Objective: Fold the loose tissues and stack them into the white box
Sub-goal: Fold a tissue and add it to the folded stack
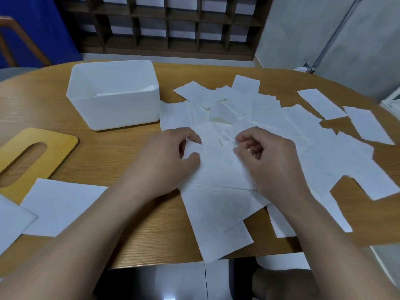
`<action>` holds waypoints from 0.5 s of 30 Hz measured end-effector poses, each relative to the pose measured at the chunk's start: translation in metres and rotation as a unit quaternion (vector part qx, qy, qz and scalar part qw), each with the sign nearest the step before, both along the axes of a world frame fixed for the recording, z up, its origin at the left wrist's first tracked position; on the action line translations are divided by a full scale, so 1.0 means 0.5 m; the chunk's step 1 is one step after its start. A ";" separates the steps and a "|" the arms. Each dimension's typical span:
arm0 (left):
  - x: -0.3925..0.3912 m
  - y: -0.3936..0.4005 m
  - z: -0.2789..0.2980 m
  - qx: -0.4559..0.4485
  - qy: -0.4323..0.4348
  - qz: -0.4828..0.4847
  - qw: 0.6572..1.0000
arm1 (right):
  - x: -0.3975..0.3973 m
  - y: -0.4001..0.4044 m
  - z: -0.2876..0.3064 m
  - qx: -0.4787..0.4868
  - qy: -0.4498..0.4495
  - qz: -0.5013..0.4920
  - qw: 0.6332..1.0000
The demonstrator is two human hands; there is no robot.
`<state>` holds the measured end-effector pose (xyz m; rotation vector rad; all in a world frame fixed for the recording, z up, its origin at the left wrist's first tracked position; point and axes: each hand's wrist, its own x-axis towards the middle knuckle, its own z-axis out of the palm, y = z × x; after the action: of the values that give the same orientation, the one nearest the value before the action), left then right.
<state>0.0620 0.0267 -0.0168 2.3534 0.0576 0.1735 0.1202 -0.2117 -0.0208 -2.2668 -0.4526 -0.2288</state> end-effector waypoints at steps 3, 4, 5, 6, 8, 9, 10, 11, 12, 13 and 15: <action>-0.002 -0.008 0.007 0.036 0.001 -0.006 0.999 | 0.005 -0.006 -0.002 -0.018 -0.012 -0.003 1.000; -0.002 -0.009 0.007 0.046 -0.002 -0.007 0.999 | 0.005 -0.008 -0.002 -0.026 -0.016 -0.002 1.000; -0.001 -0.009 0.007 0.056 -0.007 -0.006 0.998 | 0.006 -0.009 -0.002 -0.033 -0.018 0.002 0.999; 0.000 -0.008 0.005 0.069 -0.011 -0.005 0.998 | 0.006 -0.011 -0.003 -0.039 -0.015 0.007 0.999; 0.002 -0.007 0.001 0.100 -0.007 -0.012 0.995 | 0.004 -0.013 -0.004 -0.051 -0.004 0.021 0.998; 0.002 -0.007 0.001 0.111 0.001 -0.017 0.994 | 0.003 -0.015 -0.004 -0.063 -0.001 0.029 0.998; 0.000 -0.008 0.002 0.116 0.010 -0.022 0.993 | 0.001 -0.017 -0.003 -0.076 -0.002 0.036 0.996; -0.001 -0.009 0.003 0.119 0.017 -0.026 0.992 | 0.000 -0.018 -0.003 -0.086 -0.004 0.040 0.995; -0.003 -0.010 0.004 0.120 0.021 -0.028 0.992 | -0.001 -0.019 -0.001 -0.094 -0.004 0.041 0.995; -0.003 -0.010 0.005 0.120 0.022 -0.028 0.992 | -0.002 -0.021 0.000 -0.102 -0.002 0.039 0.994; -0.003 -0.011 0.008 0.113 0.029 -0.025 0.993 | -0.004 -0.021 0.004 -0.120 0.001 0.033 0.992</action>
<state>0.0607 0.0211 -0.0127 2.5840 0.0073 0.0903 0.1182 -0.2223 -0.0189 -2.4810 -0.5788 -0.1457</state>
